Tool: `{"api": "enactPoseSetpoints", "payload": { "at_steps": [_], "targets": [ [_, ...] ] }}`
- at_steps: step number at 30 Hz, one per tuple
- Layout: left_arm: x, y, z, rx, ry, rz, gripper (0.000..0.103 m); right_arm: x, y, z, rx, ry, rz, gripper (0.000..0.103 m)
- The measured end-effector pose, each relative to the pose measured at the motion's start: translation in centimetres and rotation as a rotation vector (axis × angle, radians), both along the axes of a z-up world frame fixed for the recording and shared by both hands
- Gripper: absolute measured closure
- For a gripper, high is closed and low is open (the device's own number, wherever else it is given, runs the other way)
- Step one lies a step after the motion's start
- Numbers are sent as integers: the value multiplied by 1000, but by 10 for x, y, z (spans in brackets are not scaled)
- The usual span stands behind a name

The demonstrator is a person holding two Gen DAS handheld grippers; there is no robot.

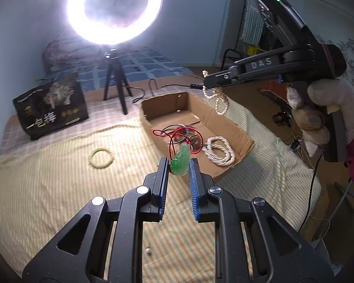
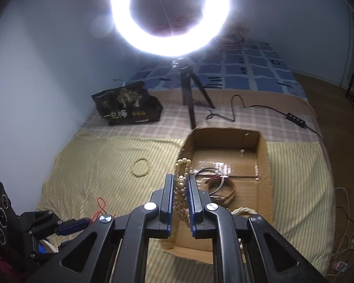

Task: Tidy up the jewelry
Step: 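Carry the jade pendant and pearl strand over the cardboard box with both tools, then lower the pendant and pearl strand into the box and open both tools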

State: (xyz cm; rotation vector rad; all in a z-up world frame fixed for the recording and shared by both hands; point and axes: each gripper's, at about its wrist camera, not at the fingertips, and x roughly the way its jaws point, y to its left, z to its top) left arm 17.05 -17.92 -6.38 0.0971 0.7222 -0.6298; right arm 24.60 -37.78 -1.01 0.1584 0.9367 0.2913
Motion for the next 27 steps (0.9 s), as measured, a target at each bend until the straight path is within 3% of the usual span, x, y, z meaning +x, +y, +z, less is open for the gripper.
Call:
{"api": "enactPoseSetpoints", "payload": {
  "at_steps": [16, 27],
  "targets": [
    [15, -67, -20, 26, 24, -102, 87, 30, -42, -29, -7, 25, -60, 94],
    [27, -84, -40, 50, 62, -113, 87, 49, -56, -61, -12, 76, -90, 94]
  ]
}}
